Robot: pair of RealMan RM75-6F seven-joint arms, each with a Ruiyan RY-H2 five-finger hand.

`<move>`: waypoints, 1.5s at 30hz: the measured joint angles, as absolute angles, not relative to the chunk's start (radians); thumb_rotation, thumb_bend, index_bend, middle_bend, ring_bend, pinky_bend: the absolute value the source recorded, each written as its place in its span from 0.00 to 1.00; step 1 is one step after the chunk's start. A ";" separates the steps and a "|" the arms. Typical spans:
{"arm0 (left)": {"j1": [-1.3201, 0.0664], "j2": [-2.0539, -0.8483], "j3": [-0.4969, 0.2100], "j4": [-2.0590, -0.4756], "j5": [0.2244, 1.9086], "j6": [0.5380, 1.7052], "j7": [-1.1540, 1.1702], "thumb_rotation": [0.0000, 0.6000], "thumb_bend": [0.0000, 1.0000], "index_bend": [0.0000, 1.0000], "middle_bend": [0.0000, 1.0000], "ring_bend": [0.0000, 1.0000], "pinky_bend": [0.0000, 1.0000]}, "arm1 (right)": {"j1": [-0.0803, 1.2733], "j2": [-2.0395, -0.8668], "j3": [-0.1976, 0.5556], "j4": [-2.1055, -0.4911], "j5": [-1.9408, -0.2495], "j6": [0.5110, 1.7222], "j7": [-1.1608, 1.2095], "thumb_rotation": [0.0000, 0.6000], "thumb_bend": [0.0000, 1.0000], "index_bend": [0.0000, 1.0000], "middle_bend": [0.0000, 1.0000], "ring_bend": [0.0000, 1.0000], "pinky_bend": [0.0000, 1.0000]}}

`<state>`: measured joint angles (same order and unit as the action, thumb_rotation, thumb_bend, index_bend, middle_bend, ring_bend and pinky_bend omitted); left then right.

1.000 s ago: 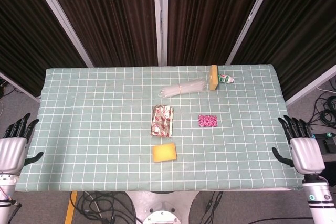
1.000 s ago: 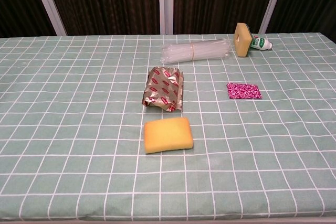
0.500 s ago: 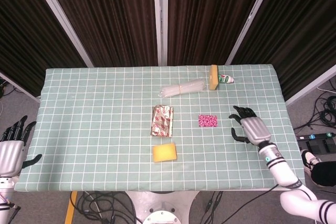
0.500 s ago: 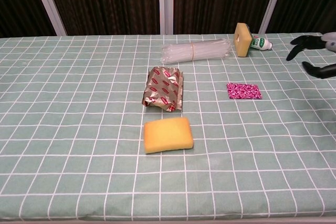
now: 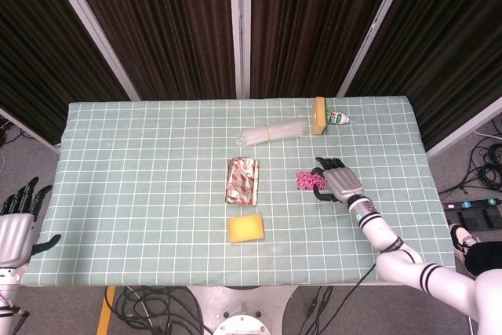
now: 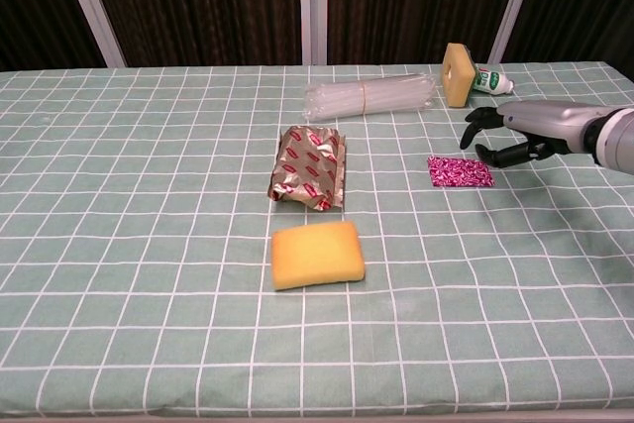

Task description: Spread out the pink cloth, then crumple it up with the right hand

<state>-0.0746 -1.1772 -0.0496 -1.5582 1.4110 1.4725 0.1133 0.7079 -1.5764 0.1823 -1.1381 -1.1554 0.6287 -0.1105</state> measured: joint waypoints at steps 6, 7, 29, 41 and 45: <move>-0.078 -1.177 -0.051 -1.557 1.407 1.463 0.113 1.00 0.06 0.17 0.10 0.10 0.17 | 0.739 -1.635 0.170 -1.051 -1.154 0.599 -0.095 0.31 0.54 0.24 0.00 0.00 0.00; -0.078 -1.176 -0.052 -1.557 1.407 1.462 0.113 1.00 0.06 0.17 0.10 0.10 0.17 | 0.744 -1.644 0.167 -1.038 -1.154 0.594 -0.090 0.31 0.54 0.24 0.00 0.00 0.00; -0.090 -1.179 -0.057 -1.557 1.404 1.444 0.121 1.00 0.06 0.17 0.10 0.10 0.17 | 0.699 -1.601 0.074 -1.117 -1.226 0.648 -0.080 0.31 0.54 0.24 0.00 0.00 0.00; -0.093 -1.187 -0.058 -1.542 1.402 1.436 0.107 1.00 0.06 0.17 0.10 0.10 0.17 | 0.646 -1.494 0.011 -1.321 -1.243 0.725 -0.189 0.31 0.53 0.24 0.00 0.00 0.00; -0.091 -1.188 -0.057 -1.541 1.405 1.441 0.104 1.00 0.06 0.17 0.10 0.10 0.17 | 0.637 -1.463 0.012 -1.373 -1.240 0.762 -0.215 0.31 0.53 0.24 0.00 0.00 0.00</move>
